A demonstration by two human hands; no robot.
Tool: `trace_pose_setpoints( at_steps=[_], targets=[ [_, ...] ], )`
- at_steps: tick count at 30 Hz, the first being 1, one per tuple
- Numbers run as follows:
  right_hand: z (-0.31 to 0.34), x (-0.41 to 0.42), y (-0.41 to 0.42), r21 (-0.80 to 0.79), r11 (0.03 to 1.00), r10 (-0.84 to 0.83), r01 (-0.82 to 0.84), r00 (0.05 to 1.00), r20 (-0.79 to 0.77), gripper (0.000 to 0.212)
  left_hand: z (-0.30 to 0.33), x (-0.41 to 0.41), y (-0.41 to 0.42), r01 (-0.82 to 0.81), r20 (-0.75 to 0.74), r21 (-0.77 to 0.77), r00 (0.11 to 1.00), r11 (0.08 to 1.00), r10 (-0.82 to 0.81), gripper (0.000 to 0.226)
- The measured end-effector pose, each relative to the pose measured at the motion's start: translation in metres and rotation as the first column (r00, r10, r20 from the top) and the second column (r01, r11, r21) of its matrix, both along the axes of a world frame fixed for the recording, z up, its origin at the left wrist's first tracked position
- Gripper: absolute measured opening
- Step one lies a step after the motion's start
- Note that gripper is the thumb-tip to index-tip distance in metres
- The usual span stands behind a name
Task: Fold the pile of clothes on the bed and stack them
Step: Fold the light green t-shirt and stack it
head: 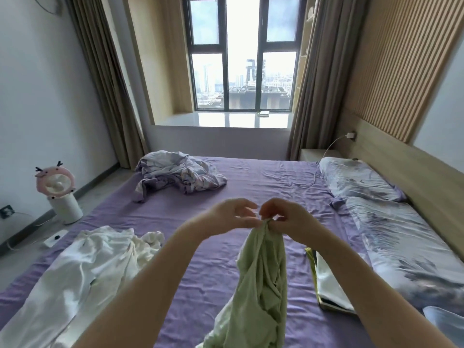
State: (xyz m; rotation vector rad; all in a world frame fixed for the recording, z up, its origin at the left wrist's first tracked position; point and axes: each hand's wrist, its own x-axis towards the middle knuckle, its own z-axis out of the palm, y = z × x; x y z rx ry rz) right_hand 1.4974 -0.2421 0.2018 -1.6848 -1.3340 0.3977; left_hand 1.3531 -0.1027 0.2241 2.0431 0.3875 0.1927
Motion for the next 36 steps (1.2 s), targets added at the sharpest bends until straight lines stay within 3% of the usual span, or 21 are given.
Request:
trace_pose_setpoints(
  at_steps=[2, 3, 6, 8, 9, 12, 15, 17, 21, 24, 28, 31, 33, 36],
  targets=[
    [0.007, 0.001, 0.0, 0.036, 0.999, -0.005, 0.006, 1.0, -0.03, 0.043, -0.021, 0.005, -0.013, -0.006, 0.019, -0.086, 1.0, 0.996, 0.008, 0.018],
    [0.009, 0.002, -0.001, 0.053, 0.999, -0.008, 0.011, 0.998, -0.056, 0.042, -0.026, 0.008, -0.017, -0.041, 0.047, -0.047, 0.998, 0.998, 0.043, 0.009],
    [0.001, 0.002, -0.004, 0.117, 0.991, -0.052, 0.07, 0.987, -0.152, 0.03, -0.031, 0.013, -0.02, -0.148, 0.144, 0.092, 0.98, 0.985, 0.133, 0.03],
    [-0.016, -0.004, -0.006, 0.119, 0.983, -0.101, 0.137, 0.959, -0.266, 0.019, -0.028, 0.013, -0.02, -0.17, 0.217, 0.06, 0.964, 0.984, 0.153, 0.036],
    [-0.028, -0.007, -0.005, 0.094, 0.982, -0.132, 0.163, 0.954, -0.271, 0.019, -0.027, 0.011, -0.019, -0.191, 0.25, 0.017, 0.951, 0.982, 0.18, 0.036],
    [-0.069, -0.017, -0.004, -0.114, 0.977, -0.19, 0.181, 0.979, -0.07, 0.021, -0.022, 0.004, -0.009, -0.283, 0.352, -0.115, 0.885, 0.952, 0.305, 0.025],
    [-0.093, -0.011, -0.009, -0.29, 0.917, -0.272, 0.274, 0.961, 0.045, 0.005, -0.014, -0.013, 0.012, -0.447, 0.413, -0.115, 0.791, 0.887, 0.452, 0.017],
    [-0.091, -0.001, -0.015, -0.354, 0.89, -0.308, 0.288, 0.951, 0.0, 0.005, -0.007, -0.031, 0.035, -0.541, 0.451, -0.057, 0.736, 0.839, 0.505, 0.018],
    [-0.045, 0.019, -0.021, -0.195, 0.956, -0.274, 0.218, 0.9, -0.34, 0.009, -0.004, -0.076, 0.08, -0.642, 0.429, 0.304, 0.752, 0.704, 0.5, 0.009],
    [0.001, 0.021, -0.012, -0.067, 0.985, -0.17, 0.157, 0.926, -0.336, 0.011, -0.008, -0.096, 0.095, -0.687, 0.371, 0.215, 0.715, 0.694, 0.593, 0.018],
    [0.038, 0.005, 0.008, 0.077, 0.984, -0.152, 0.163, 0.98, -0.129, 0.021, -0.009, -0.094, 0.08, -0.633, 0.275, 0.176, 0.767, 0.754, 0.58, 0.021],
    [0.045, -0.012, 0.024, 0.123, 0.982, -0.121, 0.144, 0.977, -0.177, 0.018, -0.003, -0.076, 0.041, -0.552, 0.326, 0.16, 0.812, 0.819, 0.484, 0.016],
    [0.045, -0.023, 0.034, 0.13, 0.982, -0.104, 0.14, 0.962, -0.253, 0.019, -0.004, -0.058, 0.009, -0.397, 0.338, 0.086, 0.874, 0.914, 0.348, 0.02],
    [0.039, -0.03, 0.04, 0.096, 0.982, -0.144, 0.164, 0.971, -0.191, 0.02, -0.015, -0.033, -0.022, -0.126, 0.089, 0.059, 0.989, 0.99, 0.121, 0.028]
  ],
)
